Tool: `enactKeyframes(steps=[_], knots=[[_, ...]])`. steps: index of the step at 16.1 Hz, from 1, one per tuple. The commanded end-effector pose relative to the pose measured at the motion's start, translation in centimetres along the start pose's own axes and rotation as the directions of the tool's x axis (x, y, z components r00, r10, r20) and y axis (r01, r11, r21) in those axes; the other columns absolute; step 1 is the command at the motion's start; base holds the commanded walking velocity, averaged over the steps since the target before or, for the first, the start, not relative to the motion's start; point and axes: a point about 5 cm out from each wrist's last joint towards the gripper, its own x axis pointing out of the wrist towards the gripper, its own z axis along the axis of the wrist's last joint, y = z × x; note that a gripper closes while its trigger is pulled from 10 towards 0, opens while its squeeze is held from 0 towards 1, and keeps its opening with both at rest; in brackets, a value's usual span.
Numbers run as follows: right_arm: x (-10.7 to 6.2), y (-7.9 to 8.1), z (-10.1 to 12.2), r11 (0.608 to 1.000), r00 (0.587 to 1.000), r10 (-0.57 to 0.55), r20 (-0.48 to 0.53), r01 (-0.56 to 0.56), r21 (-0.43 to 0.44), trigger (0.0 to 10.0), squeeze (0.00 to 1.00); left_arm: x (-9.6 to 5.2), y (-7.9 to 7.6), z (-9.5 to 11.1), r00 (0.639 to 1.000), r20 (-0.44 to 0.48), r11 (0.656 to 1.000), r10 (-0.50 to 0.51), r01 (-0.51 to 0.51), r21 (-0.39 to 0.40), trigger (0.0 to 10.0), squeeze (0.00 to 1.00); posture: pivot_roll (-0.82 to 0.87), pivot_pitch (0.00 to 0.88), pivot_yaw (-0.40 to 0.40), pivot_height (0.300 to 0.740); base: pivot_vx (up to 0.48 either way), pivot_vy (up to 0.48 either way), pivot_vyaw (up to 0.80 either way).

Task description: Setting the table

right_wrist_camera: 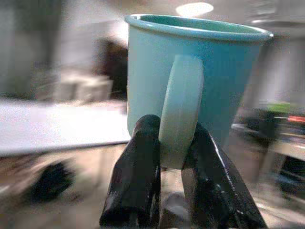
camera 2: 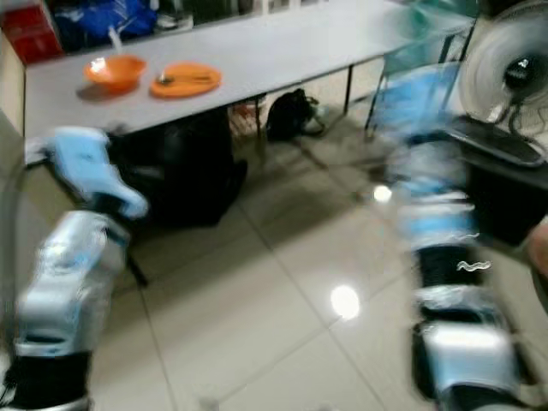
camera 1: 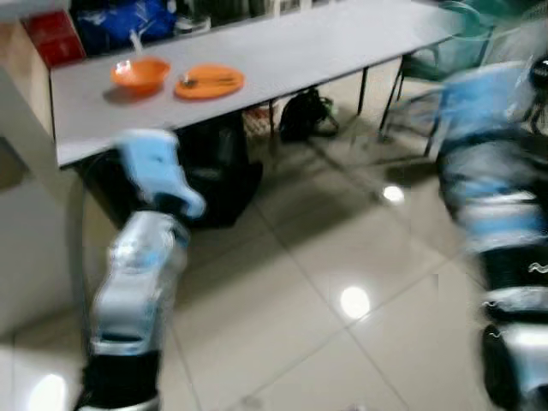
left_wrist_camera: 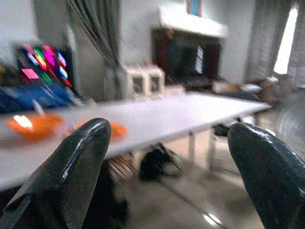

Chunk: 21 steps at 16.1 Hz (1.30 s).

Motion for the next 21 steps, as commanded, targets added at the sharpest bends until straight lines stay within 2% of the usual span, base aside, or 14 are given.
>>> enactKeyframes(steps=[1,3,4,5,6,7,9,11,13,18,21], knots=[[0.6,0.7,1.6,1.000,0.999,0.011,0.052,-0.012,0.006,10.0,0.00,0.1,0.4,0.7,0.999,0.029,1.000,0.025,-0.026,0.016,10.0,0.00,-0.14,0.000,0.125,0.740,0.442,0.000,0.00],[2.7,-6.4,3.0,0.983,0.982,-0.174,0.074,0.177,-0.049,10.0,0.00,0.2,0.2,0.5,1.000,0.015,1.000,0.008,-0.008,0.029,10.0,0.00,-0.15,0.000,0.137,0.740,0.446,0.000,0.00],[2.9,-7.7,3.3,0.976,0.975,-0.206,0.078,0.211,-0.055,10.0,0.00,0.2,0.2,0.5,1.000,0.014,0.999,0.005,-0.006,0.035,10.0,0.00,-0.15,0.000,0.137,0.740,0.446,0.000,0.00],[3.4,-10.8,4.1,0.957,0.957,-0.279,0.081,0.284,-0.061,10.0,0.00,0.5,0.2,0.3,1.000,0.006,0.999,0.003,-0.003,0.032,10.0,0.00,-0.17,0.000,0.140,0.740,0.000,0.000,0.00],[3.4,-12.6,4.6,0.943,0.944,-0.319,0.088,0.325,-0.070,10.0,0.00,0.7,0.1,0.2,1.000,0.004,0.999,0.000,0.000,0.033,10.0,0.00,-0.17,0.000,0.138,0.740,0.000,0.000,0.00],[3.3,-13.3,4.7,0.936,0.938,-0.336,0.089,0.343,-0.083,10.0,0.00,0.9,0.0,0.3,1.000,0.009,0.999,-0.001,0.000,0.035,10.0,0.00,-0.17,0.000,0.138,0.740,0.000,0.000,0.00],[3.3,-13.6,4.3,0.936,0.939,-0.337,0.069,0.342,-0.078,10.0,0.00,1.0,0.1,0.2,1.000,0.007,1.000,0.006,-0.006,0.030,10.0,0.00,-0.18,0.000,0.137,0.740,0.000,0.000,0.00],[3.4,-14.4,4.9,0.928,0.928,-0.363,0.085,0.368,-0.058,10.0,0.00,1.1,0.0,0.2,1.000,0.006,1.000,0.007,-0.007,0.019,10.0,0.00,-0.18,0.000,0.140,0.740,0.000,0.000,0.00],[3.6,-14.8,5.0,0.927,0.925,-0.372,0.072,0.374,-0.017,10.0,0.00,1.4,0.2,0.2,1.000,0.007,1.000,0.012,-0.012,0.017,10.0,0.00,-0.18,0.000,0.141,0.740,0.000,0.000,0.00],[4.0,-12.1,3.6,0.958,0.958,-0.285,0.027,0.285,0.007,10.0,0.00,1.6,0.2,0.1,1.000,-0.003,0.999,0.009,-0.009,0.041,10.0,0.00,-0.18,0.000,0.141,0.740,0.000,0.000,0.00],[4.1,-9.7,3.0,0.978,0.980,-0.200,0.011,0.199,0.061,10.0,0.00,1.7,0.3,0.2,1.000,0.000,0.998,0.008,-0.008,0.057,10.0,0.00,-0.17,0.000,0.138,0.740,0.000,0.000,0.00]])
